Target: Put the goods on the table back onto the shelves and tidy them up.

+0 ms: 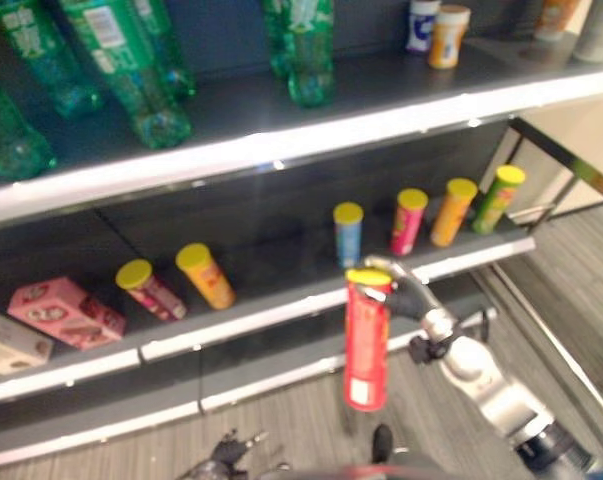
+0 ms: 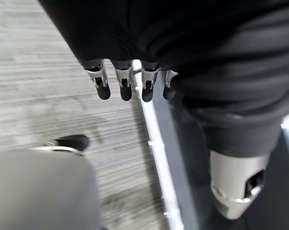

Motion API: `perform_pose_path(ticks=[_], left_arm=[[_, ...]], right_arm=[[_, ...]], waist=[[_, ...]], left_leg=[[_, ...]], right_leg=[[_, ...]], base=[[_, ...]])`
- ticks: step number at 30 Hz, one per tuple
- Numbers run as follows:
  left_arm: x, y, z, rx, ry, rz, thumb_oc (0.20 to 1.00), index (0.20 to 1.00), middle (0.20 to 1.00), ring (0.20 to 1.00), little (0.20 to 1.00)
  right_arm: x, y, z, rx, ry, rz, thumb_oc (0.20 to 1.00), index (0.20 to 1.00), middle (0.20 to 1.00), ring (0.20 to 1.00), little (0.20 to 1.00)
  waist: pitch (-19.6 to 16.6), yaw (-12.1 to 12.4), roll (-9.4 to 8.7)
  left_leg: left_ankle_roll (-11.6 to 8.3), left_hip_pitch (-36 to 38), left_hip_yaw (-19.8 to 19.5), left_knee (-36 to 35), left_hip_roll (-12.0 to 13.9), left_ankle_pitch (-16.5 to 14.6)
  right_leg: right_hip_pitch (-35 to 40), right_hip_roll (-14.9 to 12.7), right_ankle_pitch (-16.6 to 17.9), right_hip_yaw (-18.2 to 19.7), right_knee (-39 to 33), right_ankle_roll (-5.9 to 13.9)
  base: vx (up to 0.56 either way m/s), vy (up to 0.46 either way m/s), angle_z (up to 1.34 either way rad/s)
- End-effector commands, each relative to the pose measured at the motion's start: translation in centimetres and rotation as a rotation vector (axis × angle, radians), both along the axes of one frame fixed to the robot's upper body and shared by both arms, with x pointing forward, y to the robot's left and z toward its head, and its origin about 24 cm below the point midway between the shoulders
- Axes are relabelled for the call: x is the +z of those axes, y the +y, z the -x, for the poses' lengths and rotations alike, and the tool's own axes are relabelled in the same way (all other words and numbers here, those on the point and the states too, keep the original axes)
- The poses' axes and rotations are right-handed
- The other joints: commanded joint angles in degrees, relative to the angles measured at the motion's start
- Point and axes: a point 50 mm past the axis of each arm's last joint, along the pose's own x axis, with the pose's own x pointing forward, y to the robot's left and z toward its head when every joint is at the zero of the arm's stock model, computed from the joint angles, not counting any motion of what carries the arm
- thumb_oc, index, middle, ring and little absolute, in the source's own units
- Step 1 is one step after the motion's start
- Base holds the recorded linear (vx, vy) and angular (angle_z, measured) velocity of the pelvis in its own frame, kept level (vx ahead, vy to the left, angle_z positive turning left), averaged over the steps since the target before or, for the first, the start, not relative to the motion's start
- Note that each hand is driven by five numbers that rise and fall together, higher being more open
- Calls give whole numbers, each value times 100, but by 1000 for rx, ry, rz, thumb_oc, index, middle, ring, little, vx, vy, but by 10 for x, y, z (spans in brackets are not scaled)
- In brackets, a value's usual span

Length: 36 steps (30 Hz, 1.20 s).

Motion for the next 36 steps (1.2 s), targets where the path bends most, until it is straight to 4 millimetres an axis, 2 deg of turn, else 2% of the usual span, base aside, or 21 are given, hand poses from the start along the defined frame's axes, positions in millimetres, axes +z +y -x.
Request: perform_pose_path(ticks=[1,2,3,4,5,7,8,14,15,19,23,27,32,33,34,35,36], left_arm=[[-4,-24,-2,120,-8,89,1000,1000,1000,1000,1000],[-4,-24,-2,157,-12,98,1000,1000,1000,1000,1000],[-5,-22,1,187,-13,94,1000,1000,1000,1000,1000],[-5,-22,2,187,-12,94,1000,1000,1000,1000,1000],[-4,-22,0,180,-12,86,1000,1000,1000,1000,1000],[-8,-24,10,172,28,88,1000,1000,1000,1000,1000],[-10,-28,15,150,53,92,1000,1000,1000,1000,1000],[-11,-32,19,142,58,94,1000,1000,1000,1000,1000],[-11,-33,20,150,54,94,1000,1000,1000,1000,1000],[-9,-36,15,143,36,94,1000,1000,1000,1000,1000],[-8,-36,11,155,20,82,1000,1000,1000,1000,1000],[-7,-36,8,161,16,73,1000,1000,1000,1000,1000],[-4,-40,-7,127,-25,68,1000,1000,1000,1000,1000],[-3,-41,-10,114,-34,69,1000,1000,1000,1000,1000],[-1,-42,-18,94,-55,67,1000,1000,1000,1000,1000],[-1,-42,-18,93,-56,67,1000,1000,1000,1000,1000],[1,-43,-22,82,-66,65,1000,1000,1000,1000,1000]], right_arm=[[25,20,1,58,-158,-103,200,200,200,200,200],[22,20,2,53,-152,-100,200,200,200,200,200],[16,21,3,47,-151,-78,200,200,200,200,200],[15,21,3,47,-151,-78,200,200,200,200,200],[14,21,2,48,-152,-67,200,200,200,200,200],[8,23,4,52,-130,-65,200,200,200,200,200],[4,26,6,60,-119,-51,200,200,200,200,200],[-5,41,8,93,-98,-56,200,200,200,200,200],[-8,51,4,102,-103,-61,200,200,200,200,200],[-8,63,-10,49,-147,-80,200,200,200,200,200],[7,72,-32,-66,-266,-124,200,200,200,200,200],[19,78,-42,-118,-335,-178,200,200,200,200,200],[58,80,-59,-194,-525,-271,200,200,200,200,200],[67,79,-62,-207,-566,-277,200,200,200,200,200],[85,73,-67,-241,-671,-278,200,200,200,200,200],[85,73,-67,-242,-673,-278,200,200,200,200,200],[96,69,-71,-271,-732,-280,200,200,200,200,200]], waist=[[95,100,-292],[72,103,-311],[14,147,-314],[9,158,-319],[0,165,-306],[-123,130,-180],[-238,95,-71],[-274,147,37],[-228,213,62],[-96,337,111],[59,543,220],[128,644,292],[275,846,441],[299,879,476],[357,935,538],[352,936,538],[391,964,579]], left_leg=[[114,-414,27,774,-525,-475],[124,-406,96,619,-385,-501],[131,-336,190,209,-141,-341],[128,-308,206,156,-147,-314],[110,-309,218,1,-29,-191],[94,-29,235,-694,82,-28],[49,210,299,-1125,63,105],[46,300,318,-1182,-30,-5],[64,284,303,-1182,-83,-41],[100,192,274,-1182,-149,-61],[165,10,135,-1182,-270,-57],[198,-103,73,-1182,-339,-46],[263,-412,-97,-1182,-477,13],[270,-479,-128,-1182,-505,30],[288,-647,-214,-1182,-568,76],[289,-660,-217,-1182,-569,80],[288,-751,-246,-1182,-589,105]], right_leg=[[374,-109,-415,264,138,126],[372,-164,-407,244,105,161],[344,-238,-408,237,103,219],[340,-241,-408,250,103,218],[321,-259,-425,219,114,223],[304,-195,-484,216,72,283],[329,-182,-479,214,45,301],[281,-254,-405,255,45,363],[253,-307,-368,271,45,397],[181,-401,-314,224,45,454],[48,-538,-241,137,45,519],[-24,-605,-195,90,45,557],[-242,-742,-103,-26,45,611],[-284,-771,-76,-66,45,618],[-410,-816,-24,-112,45,634],[-421,-817,-22,-115,45,634],[-493,-850,13,-145,45,645]], base=[[75,43,17],[130,120,7],[109,109,9],[91,119,10],[55,87,1],[132,180,-8],[135,164,0],[56,126,4],[3,115,6],[-35,115,6],[-48,86,13],[-32,68,10],[-50,67,16],[-79,71,20],[-57,48,16],[-66,44,20],[-52,24,22]])
